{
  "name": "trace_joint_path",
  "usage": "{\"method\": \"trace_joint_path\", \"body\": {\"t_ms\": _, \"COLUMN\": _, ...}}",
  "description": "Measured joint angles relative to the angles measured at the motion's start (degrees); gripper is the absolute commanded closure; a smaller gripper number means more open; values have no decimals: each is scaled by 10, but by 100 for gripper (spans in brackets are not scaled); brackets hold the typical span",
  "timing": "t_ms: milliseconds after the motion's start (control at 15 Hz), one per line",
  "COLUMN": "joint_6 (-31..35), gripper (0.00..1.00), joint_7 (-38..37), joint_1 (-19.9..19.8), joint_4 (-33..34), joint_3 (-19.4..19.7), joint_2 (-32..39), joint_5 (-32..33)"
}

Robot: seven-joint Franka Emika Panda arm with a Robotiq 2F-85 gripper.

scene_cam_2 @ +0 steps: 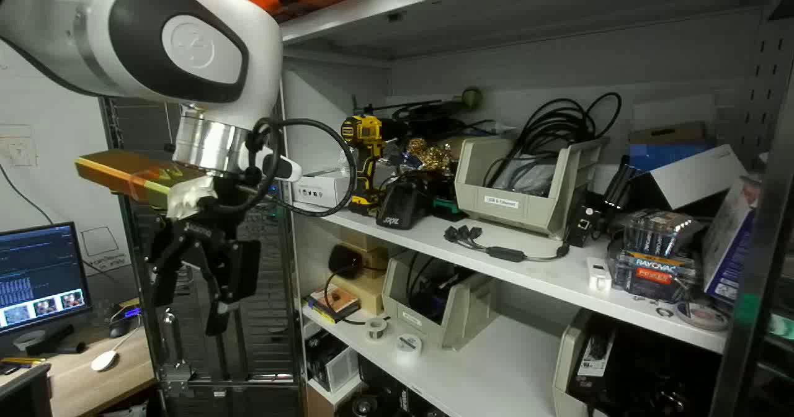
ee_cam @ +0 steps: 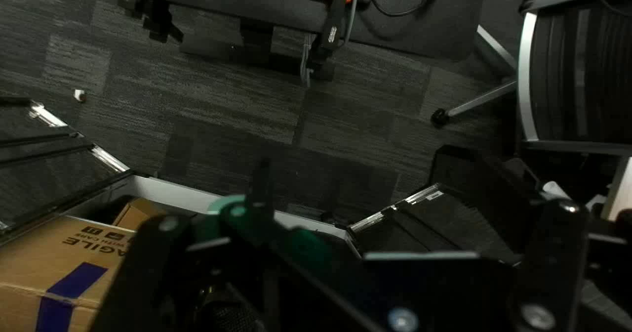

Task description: Pick up the black cable and put it in the tool box

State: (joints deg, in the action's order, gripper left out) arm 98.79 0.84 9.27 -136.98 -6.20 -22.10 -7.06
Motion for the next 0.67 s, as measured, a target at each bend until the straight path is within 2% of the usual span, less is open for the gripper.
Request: {"method": "trace_joint_path", "body": {"t_ms": 667, "joint_6": 1, "gripper": 0, "joint_7": -1, "joint_1": -1, "joint_4": 4, "joint_3": 0, "joint_2": 0, "joint_5": 0}}
